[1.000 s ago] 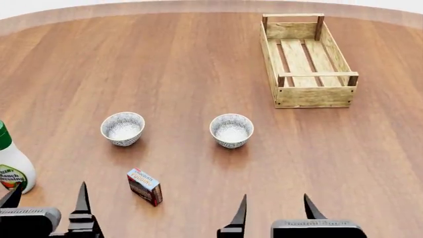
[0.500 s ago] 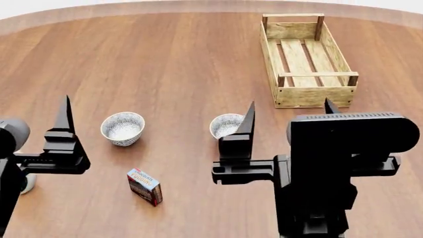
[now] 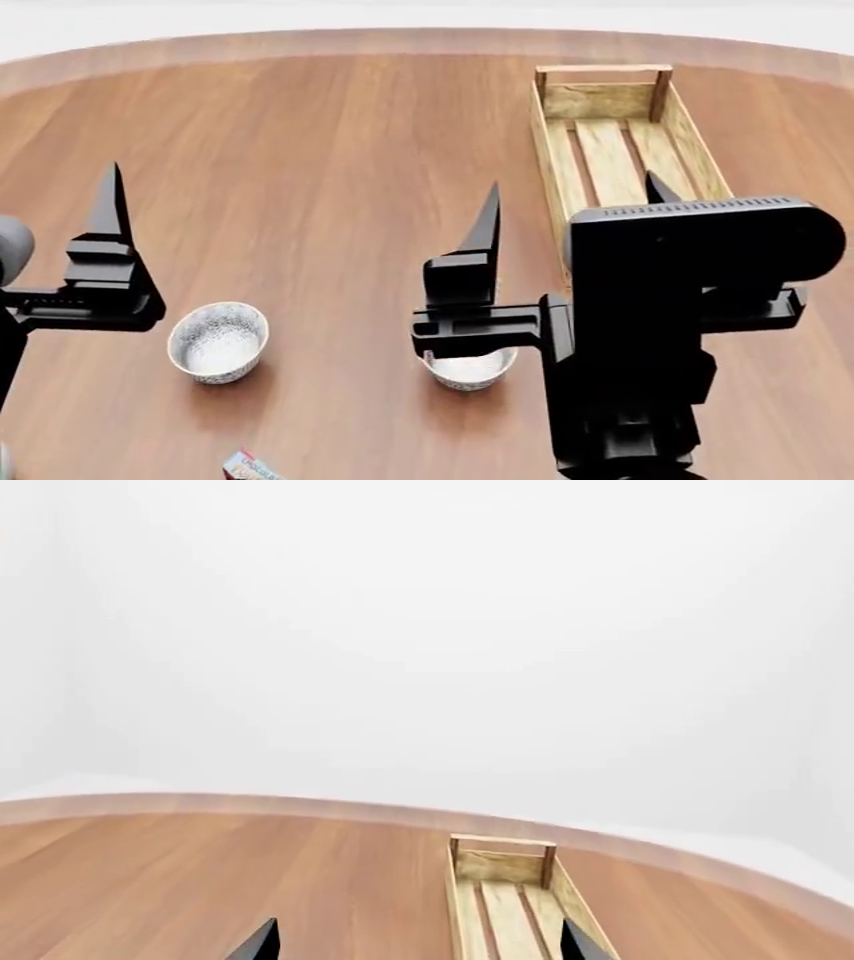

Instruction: Stack the right bowl on the left bowl and place them in the tray.

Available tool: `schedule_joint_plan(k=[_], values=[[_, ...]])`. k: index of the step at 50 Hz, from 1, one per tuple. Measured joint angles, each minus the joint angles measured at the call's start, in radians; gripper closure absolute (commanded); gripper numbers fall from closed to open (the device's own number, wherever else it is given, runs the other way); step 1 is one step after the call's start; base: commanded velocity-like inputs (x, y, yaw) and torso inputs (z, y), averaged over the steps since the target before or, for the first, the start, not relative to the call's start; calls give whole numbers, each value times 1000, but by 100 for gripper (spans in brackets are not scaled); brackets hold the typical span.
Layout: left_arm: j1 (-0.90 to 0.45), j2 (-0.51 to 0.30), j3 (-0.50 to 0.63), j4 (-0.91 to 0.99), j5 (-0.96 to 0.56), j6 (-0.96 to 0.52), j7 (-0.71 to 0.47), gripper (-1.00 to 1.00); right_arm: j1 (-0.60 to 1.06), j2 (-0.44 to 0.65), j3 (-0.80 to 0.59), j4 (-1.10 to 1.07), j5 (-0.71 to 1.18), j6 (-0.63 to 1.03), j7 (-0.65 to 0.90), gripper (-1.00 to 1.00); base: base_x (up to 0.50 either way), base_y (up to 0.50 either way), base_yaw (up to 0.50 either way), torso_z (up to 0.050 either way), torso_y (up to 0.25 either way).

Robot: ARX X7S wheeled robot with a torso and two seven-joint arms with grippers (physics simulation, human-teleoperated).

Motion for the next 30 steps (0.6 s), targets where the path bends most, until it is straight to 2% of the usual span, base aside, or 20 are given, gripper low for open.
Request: schedule_joint_plan(k=[30], values=[[-11, -18, 9, 6, -10, 5, -16, -100, 12, 6, -8, -2, 24, 9, 18, -100, 500, 0, 0, 0, 1]])
